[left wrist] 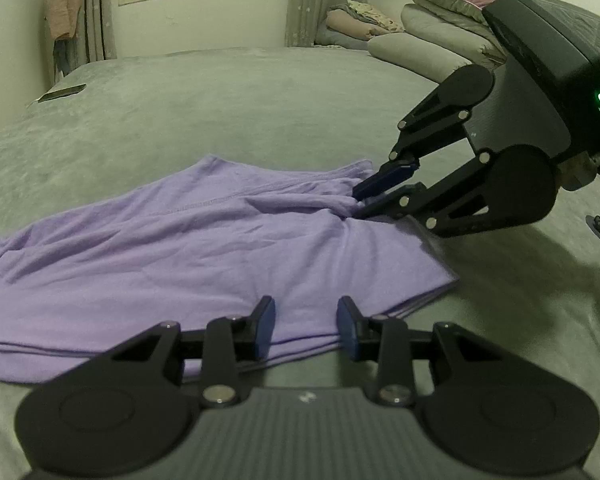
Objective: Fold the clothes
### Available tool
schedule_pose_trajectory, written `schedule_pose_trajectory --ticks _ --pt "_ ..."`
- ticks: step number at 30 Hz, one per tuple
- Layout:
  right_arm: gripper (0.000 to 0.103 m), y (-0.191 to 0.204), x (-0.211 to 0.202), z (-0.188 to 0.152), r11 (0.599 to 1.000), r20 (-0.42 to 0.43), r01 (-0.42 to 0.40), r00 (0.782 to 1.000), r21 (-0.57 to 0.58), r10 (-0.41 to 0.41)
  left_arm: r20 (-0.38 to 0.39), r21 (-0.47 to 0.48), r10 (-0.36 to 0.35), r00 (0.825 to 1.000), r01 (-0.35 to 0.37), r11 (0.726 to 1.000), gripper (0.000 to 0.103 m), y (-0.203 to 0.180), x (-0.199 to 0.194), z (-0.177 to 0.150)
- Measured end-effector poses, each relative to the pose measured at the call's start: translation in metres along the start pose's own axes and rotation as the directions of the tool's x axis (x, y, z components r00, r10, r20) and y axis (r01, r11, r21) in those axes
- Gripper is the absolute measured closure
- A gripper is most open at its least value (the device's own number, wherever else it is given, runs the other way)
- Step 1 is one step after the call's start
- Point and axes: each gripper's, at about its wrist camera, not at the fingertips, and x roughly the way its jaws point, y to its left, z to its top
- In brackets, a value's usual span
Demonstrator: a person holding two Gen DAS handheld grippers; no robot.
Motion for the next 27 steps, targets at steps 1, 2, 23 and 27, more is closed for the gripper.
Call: schedule_pose_trajectory --ticks 1,2,23,27 --pt "0.088 -0.002 0.000 -0.001 1.000 0.003 -0.008 1.000 0.013 0.008 0.000 0.001 0.000 1.000 0.000 1.000 0.071 -0.001 0.000 0.000" --pt "0.087 -0.004 -0.001 -0.003 1.000 0.003 -0.016 1.000 0.021 0.016 0.000 0.002 0.001 1.000 -0.001 1.000 0.071 -0.001 -0.001 0.000" --pt "0.100 0.014 0.003 0.001 0.964 0.031 0.255 0.967 -0.069 -0.254 0.003 0.029 0.003 1.000 -0.003 1.000 0.070 -0.002 -0.001 -0.002" --pt "0.100 0.008 -0.011 -0.004 0.986 0.052 0.164 0.985 0.006 -0.164 0.034 0.034 -0.049 0.998 0.048 0.998 0.064 -0.004 -0.009 0.002"
